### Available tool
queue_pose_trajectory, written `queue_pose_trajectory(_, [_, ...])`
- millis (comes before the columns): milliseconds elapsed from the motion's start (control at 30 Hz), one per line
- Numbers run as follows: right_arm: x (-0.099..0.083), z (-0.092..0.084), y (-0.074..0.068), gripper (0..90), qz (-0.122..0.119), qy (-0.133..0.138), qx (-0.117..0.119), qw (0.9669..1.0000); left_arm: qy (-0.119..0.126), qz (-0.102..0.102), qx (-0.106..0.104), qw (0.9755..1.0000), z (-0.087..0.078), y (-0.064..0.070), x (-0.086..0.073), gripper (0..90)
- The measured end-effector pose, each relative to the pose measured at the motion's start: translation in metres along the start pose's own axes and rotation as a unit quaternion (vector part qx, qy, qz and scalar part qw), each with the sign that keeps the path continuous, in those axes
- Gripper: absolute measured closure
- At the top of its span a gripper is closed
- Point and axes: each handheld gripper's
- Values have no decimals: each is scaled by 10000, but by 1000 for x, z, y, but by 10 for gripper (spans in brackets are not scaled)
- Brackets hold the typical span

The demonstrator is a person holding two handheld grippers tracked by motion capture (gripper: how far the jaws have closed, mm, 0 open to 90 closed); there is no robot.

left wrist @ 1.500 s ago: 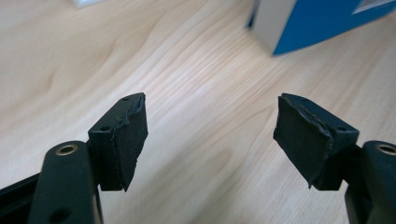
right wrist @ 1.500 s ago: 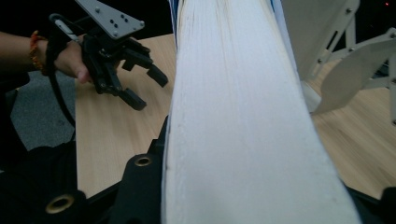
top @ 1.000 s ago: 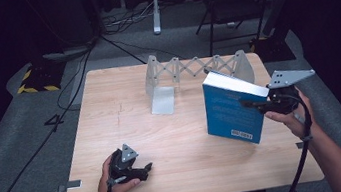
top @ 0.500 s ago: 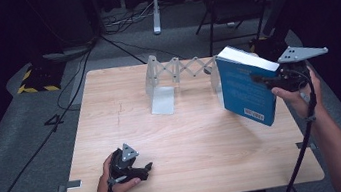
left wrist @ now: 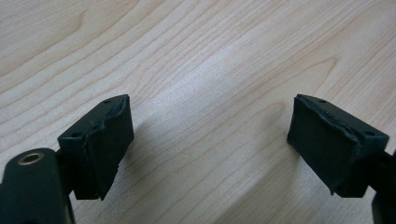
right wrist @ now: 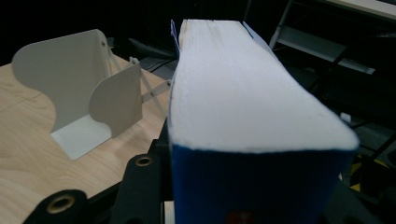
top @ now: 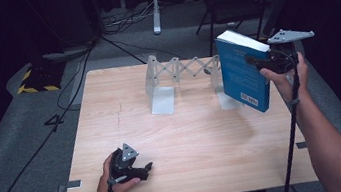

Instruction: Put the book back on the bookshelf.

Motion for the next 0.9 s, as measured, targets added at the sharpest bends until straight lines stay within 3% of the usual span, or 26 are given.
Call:
queue_pose_trajectory(333, [3, 36, 8, 614, 269, 99, -366, 9989, -7, 39, -37, 10000, 1, 0, 1, 144])
queue_pose_trajectory(633, [-14, 59, 12, 614, 369, 330, -659, 9966, 2, 36, -23, 10000, 1, 0, 1, 146])
queue_pose_trajectory(733, [-21, 61, 14, 613, 477, 489, -705, 9952, 6, 44, -13, 10000, 1, 0, 1, 151])
queue_pose_trajectory(900, [-31, 58, 16, 612, 451, 668, -688, 9944, 4, 56, -13, 10000, 1, 0, 1, 150])
Point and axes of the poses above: each handheld gripper's, and its own axes: z roughly forward along the jaws, x roughly out of its top, y roughly to its right, and after that the axes turned 13 degrees about x, right-handed
